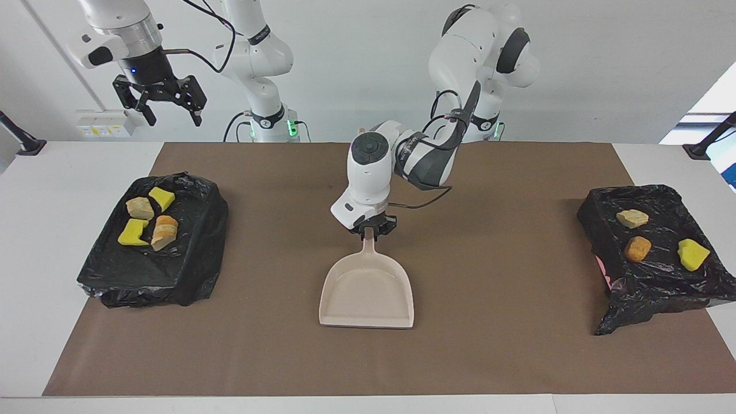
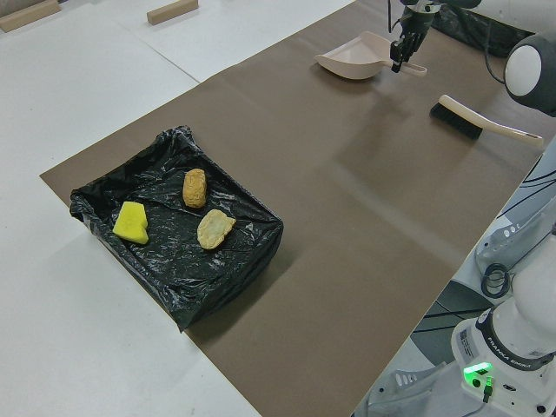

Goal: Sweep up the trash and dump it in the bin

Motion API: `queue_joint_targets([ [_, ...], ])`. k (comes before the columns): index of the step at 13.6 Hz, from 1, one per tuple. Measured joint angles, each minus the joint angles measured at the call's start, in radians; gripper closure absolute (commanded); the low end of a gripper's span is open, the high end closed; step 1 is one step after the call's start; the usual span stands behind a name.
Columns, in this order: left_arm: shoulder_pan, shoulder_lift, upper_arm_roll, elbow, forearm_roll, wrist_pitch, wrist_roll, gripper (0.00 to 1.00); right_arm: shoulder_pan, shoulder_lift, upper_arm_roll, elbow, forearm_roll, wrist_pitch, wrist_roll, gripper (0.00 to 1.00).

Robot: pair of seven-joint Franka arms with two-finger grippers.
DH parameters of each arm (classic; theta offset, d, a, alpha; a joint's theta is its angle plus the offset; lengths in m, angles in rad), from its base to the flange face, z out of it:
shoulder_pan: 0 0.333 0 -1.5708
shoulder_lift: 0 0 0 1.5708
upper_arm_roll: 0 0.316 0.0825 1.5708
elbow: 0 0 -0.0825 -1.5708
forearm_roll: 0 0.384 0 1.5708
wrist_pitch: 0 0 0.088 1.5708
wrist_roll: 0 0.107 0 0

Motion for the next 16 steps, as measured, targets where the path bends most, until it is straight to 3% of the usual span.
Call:
queue_joint_targets([
  [2,0.0,0.0,0.0,-0.003,-0.008,0.0,0.0,0.0,0.0,0.0,0.0,0.0,0.0,0.0,0.0,0.0],
  [7,0.015,-0.039,0.022,-0.016,-0.008,-0.002,0.036,0.0,0.0,0.0,0.0,0.0,0.0,0.0,0.0,0.0],
  [12,0.189,-0.316,0.037,-0.187,-0.008,-0.044,0.254,0.0,0.0,0.0,0.0,0.0,0.0,0.0,0.0,0.0],
  [16,0.319,-0.496,0.038,-0.217,-0.008,-0.168,0.435,0.0,0.0,0.001,0.0,-0.001,0.004,-0.002,0.0,0.0],
])
